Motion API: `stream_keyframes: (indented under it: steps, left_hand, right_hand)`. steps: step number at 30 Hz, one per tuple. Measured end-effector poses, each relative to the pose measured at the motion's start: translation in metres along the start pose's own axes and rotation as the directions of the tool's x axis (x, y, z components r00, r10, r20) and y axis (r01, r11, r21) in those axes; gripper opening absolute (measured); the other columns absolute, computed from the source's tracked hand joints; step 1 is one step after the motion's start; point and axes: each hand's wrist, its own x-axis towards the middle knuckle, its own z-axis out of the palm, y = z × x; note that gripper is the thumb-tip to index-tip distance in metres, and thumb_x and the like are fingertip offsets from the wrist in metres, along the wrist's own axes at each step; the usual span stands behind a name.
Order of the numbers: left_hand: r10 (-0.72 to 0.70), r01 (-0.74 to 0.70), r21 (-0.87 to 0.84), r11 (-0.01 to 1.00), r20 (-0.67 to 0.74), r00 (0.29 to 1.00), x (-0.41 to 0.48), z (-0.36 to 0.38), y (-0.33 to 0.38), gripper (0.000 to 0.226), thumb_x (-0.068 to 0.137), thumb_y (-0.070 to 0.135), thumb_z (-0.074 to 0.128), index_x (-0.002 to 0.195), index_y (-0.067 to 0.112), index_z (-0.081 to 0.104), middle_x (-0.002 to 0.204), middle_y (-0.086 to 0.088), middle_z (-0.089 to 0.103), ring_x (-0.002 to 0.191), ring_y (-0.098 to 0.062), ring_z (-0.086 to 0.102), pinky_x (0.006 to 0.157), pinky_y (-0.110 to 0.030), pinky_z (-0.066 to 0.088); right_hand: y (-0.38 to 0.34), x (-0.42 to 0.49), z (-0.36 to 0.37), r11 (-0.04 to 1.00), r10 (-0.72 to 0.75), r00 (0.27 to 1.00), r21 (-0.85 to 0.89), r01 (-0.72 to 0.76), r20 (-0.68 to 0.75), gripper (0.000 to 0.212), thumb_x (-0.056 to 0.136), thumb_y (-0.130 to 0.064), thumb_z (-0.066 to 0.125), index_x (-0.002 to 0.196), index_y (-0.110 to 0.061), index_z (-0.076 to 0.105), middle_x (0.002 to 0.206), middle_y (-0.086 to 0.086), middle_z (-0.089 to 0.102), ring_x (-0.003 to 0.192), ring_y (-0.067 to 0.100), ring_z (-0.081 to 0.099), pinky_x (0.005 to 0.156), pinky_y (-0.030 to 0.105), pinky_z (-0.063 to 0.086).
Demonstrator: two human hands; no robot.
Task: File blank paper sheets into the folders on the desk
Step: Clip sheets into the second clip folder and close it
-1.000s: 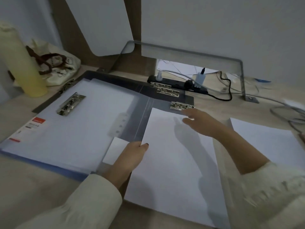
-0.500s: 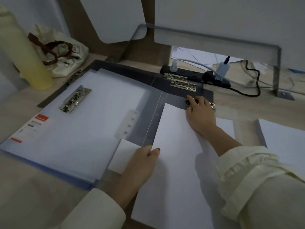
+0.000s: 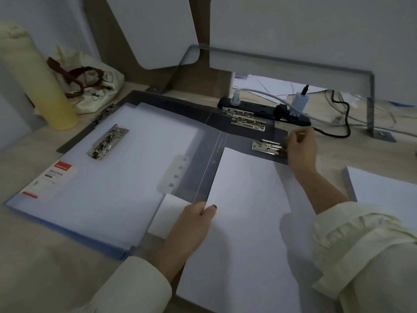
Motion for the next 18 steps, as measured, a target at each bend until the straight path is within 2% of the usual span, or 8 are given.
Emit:
stream_keyframes:
  steps: [3, 6, 8, 9, 11, 13, 15, 18]
  left_hand:
    - [-0.020, 0.020, -0.046, 0.999, 0.012, 1.000, -0.001, -0.001, -0.002, 0.038, 0.096, 0.023, 0.045, 0.060, 0.014, 0.034, 0.060, 0.001, 0.036, 0.055, -0.014, 0.035, 0.055, -0.025, 0.028]
    - [-0.034, 0.038, -0.122, 0.992, 0.030, 0.999, 0.002, -0.002, -0.006, 0.026, 0.094, 0.021, 0.047, 0.077, 0.002, 0.052, 0.074, -0.007, 0.050, 0.068, -0.019, 0.046, 0.066, -0.028, 0.035]
    - [-0.049, 0.057, -0.205, 0.977, 0.044, 0.998, 0.004, -0.003, -0.007, 0.026, 0.093, 0.019, 0.049, 0.091, -0.005, 0.057, 0.082, -0.010, 0.055, 0.075, -0.020, 0.052, 0.072, -0.030, 0.038]
    - [-0.055, 0.065, -0.243, 0.968, 0.048, 0.997, 0.004, -0.004, -0.008, 0.027, 0.093, 0.019, 0.049, 0.094, -0.007, 0.057, 0.085, -0.011, 0.057, 0.078, -0.021, 0.054, 0.073, -0.031, 0.039]
    - [-0.059, 0.071, -0.301, 0.951, 0.049, 0.997, 0.003, -0.004, -0.007, 0.026, 0.093, 0.018, 0.050, 0.094, -0.006, 0.058, 0.087, -0.011, 0.058, 0.079, -0.021, 0.055, 0.074, -0.031, 0.040]
    - [-0.051, 0.064, -0.345, 0.936, 0.049, 0.998, 0.002, -0.003, -0.004, 0.020, 0.094, 0.017, 0.050, 0.085, 0.003, 0.062, 0.085, -0.008, 0.062, 0.078, -0.022, 0.058, 0.072, -0.029, 0.043]
    - [-0.056, 0.073, -0.371, 0.926, 0.057, 0.997, 0.001, -0.002, 0.000, 0.020, 0.095, 0.017, 0.049, 0.081, 0.012, 0.062, 0.082, -0.003, 0.064, 0.075, -0.019, 0.060, 0.066, -0.026, 0.046]
    - [-0.056, 0.072, -0.342, 0.937, 0.057, 0.997, 0.003, 0.002, 0.005, 0.016, 0.095, 0.018, 0.048, 0.090, 0.010, 0.060, 0.088, -0.005, 0.062, 0.079, -0.021, 0.058, 0.069, -0.027, 0.045]
  right_hand:
    - [0.003, 0.006, -0.025, 0.981, 0.194, 0.979, 0.039, -0.192, -0.068, 0.034, 0.090, -0.005, 0.042, 0.124, -0.007, 0.044, 0.110, 0.016, 0.057, 0.087, 0.022, 0.050, 0.074, 0.027, 0.037]
    - [0.005, -0.002, -0.049, 0.981, 0.195, 0.981, -0.024, -0.195, -0.002, 0.037, 0.090, -0.007, 0.044, 0.127, -0.007, 0.044, 0.101, 0.009, 0.050, 0.079, 0.018, 0.047, 0.064, 0.026, 0.036]
    - [0.009, -0.012, -0.062, 0.980, 0.192, 0.979, -0.069, -0.187, 0.068, 0.036, 0.089, -0.010, 0.047, 0.125, -0.007, 0.048, 0.104, 0.009, 0.051, 0.083, 0.020, 0.048, 0.060, 0.026, 0.036]
    - [0.013, -0.019, -0.066, 0.976, 0.208, 0.973, -0.088, -0.200, 0.098, 0.035, 0.088, -0.012, 0.048, 0.123, -0.006, 0.050, 0.103, 0.009, 0.053, 0.084, 0.021, 0.048, 0.063, 0.026, 0.037]
    - [0.018, -0.036, -0.077, 0.967, 0.254, 0.948, -0.079, -0.243, 0.194, 0.026, 0.089, -0.014, 0.051, 0.109, 0.002, 0.056, 0.087, 0.009, 0.050, 0.079, 0.022, 0.046, 0.071, 0.029, 0.036]
    - [0.020, -0.056, -0.086, 0.951, 0.307, 0.906, -0.068, -0.301, 0.292, 0.018, 0.089, -0.016, 0.050, 0.086, 0.002, 0.055, 0.079, 0.011, 0.043, 0.070, 0.022, 0.043, 0.065, 0.030, 0.033]
    - [0.020, -0.071, -0.092, 0.938, 0.342, 0.877, -0.078, -0.337, 0.336, 0.026, 0.088, -0.020, 0.050, 0.080, 0.005, 0.049, 0.077, 0.009, 0.045, 0.067, 0.021, 0.045, 0.059, 0.027, 0.033]
    - [0.022, -0.080, -0.095, 0.930, 0.367, 0.859, -0.112, -0.351, 0.358, 0.019, 0.087, -0.018, 0.054, 0.077, -0.002, 0.054, 0.072, 0.009, 0.052, 0.066, 0.022, 0.050, 0.061, 0.028, 0.037]
